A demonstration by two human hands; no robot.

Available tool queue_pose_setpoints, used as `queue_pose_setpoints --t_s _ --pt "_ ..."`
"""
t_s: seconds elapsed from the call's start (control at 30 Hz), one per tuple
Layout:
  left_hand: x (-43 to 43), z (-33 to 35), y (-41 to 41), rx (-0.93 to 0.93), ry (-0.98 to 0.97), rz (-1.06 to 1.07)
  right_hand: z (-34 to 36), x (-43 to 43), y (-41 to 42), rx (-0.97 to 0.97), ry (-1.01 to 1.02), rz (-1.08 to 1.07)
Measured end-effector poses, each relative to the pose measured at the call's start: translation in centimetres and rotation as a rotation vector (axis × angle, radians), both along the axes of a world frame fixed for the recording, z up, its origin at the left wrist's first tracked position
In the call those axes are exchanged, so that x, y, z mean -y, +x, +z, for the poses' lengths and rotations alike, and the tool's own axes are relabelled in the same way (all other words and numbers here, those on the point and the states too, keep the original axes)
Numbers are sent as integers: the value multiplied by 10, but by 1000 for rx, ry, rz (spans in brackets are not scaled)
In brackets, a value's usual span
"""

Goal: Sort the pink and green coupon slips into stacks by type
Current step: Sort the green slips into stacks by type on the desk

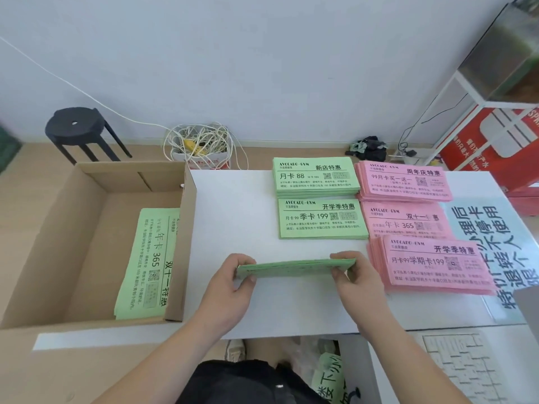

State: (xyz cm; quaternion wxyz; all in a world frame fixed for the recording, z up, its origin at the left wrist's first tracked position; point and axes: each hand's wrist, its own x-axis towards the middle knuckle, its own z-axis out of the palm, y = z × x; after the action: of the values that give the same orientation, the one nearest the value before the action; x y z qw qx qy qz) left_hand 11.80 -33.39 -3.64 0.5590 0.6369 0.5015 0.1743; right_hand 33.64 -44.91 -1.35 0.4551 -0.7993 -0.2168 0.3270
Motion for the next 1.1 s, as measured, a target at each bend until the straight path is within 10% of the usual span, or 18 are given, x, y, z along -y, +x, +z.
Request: queue_pose_setpoints --t_s 0.27,0.7,1.1 --pt "18 -13 26 -36 17 79 -13 -13 -18 -62 -41 -85" --pt "-7 -10 77 -213 -63 1 7 -21 36 447 -510 307" --pt "14 -26 50 -564 479 -321 -15 -11 24 688 -582 711"
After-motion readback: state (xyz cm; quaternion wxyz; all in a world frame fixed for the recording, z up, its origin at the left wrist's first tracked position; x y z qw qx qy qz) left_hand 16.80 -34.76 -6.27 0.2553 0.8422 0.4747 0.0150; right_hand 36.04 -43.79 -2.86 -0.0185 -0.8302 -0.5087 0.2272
